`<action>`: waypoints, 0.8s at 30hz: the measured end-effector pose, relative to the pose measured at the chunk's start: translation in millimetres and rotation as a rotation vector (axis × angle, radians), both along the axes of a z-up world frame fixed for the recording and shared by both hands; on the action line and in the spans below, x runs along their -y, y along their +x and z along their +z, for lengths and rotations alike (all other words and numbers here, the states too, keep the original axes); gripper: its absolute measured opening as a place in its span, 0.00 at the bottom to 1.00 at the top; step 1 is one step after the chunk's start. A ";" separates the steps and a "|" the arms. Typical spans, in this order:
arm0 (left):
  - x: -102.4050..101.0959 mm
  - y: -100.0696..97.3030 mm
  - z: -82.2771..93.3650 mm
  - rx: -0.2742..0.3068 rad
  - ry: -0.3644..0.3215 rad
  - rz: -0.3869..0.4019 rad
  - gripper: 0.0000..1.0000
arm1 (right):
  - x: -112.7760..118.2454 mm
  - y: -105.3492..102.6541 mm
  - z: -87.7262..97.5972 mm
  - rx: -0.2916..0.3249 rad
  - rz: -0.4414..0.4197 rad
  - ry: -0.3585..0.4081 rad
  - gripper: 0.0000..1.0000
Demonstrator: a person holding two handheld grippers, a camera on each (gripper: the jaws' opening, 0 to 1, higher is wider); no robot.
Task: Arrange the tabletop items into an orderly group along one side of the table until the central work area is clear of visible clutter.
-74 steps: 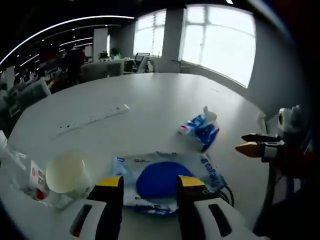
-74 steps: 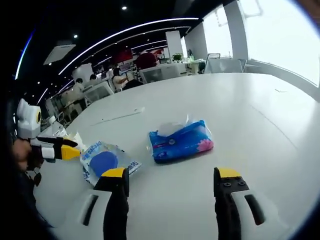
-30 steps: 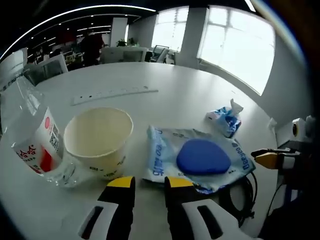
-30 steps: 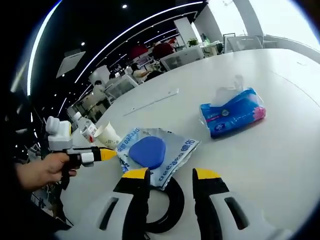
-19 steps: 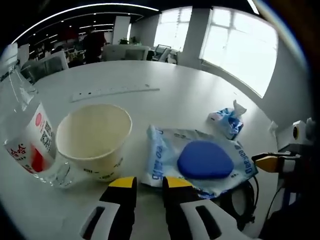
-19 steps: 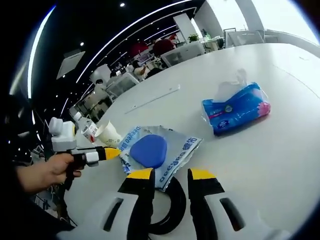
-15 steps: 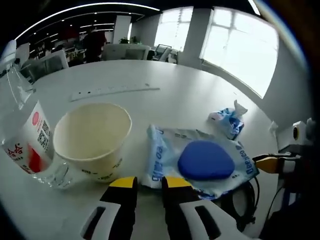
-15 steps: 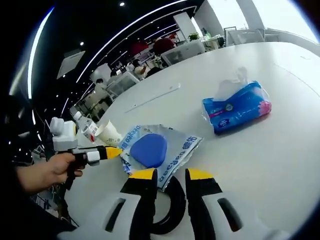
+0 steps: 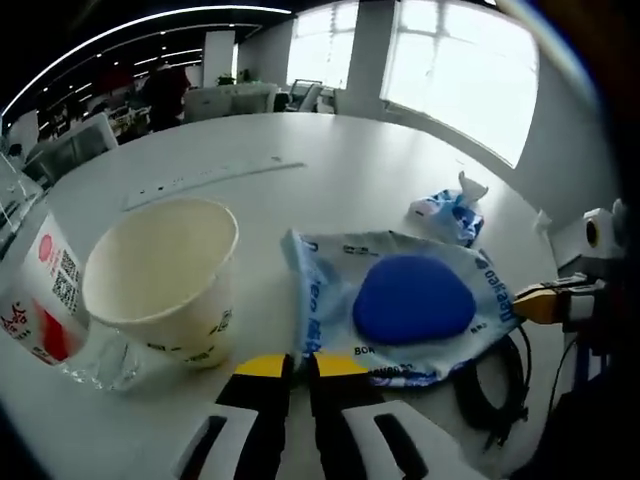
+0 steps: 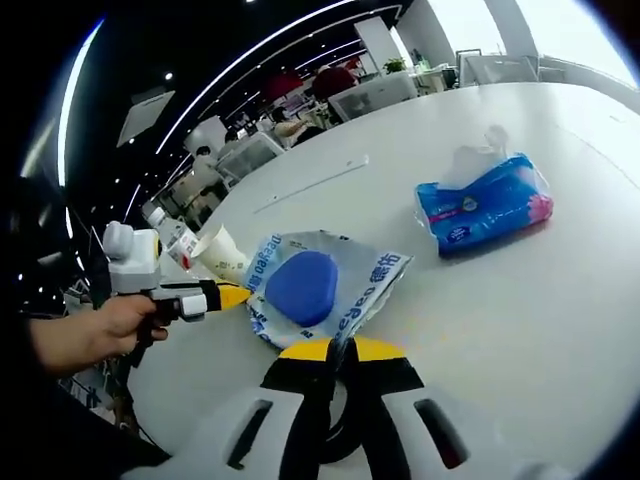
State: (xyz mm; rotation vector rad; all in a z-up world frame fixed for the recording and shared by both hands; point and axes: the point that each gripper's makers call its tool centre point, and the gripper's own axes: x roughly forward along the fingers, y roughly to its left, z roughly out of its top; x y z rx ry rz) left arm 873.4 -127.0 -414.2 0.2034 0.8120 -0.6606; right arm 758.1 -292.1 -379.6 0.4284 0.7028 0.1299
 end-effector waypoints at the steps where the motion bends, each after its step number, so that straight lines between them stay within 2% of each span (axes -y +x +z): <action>1: 0.0 -0.2 -0.2 0.005 0.005 -0.004 0.04 | -0.4 -0.2 0.0 -0.001 0.003 -0.002 0.00; 8: 1.4 -0.4 2.0 0.034 0.022 -0.053 0.01 | -2.1 0.6 2.6 0.004 0.011 -0.020 0.00; 14: 2.4 -3.3 7.7 0.037 0.016 -0.052 0.00 | 1.1 2.7 9.8 0.026 0.004 -0.035 0.00; 24: 8.4 -3.6 30.9 0.069 -0.023 -0.044 0.00 | 13.9 8.4 21.6 0.063 -0.007 -0.062 0.00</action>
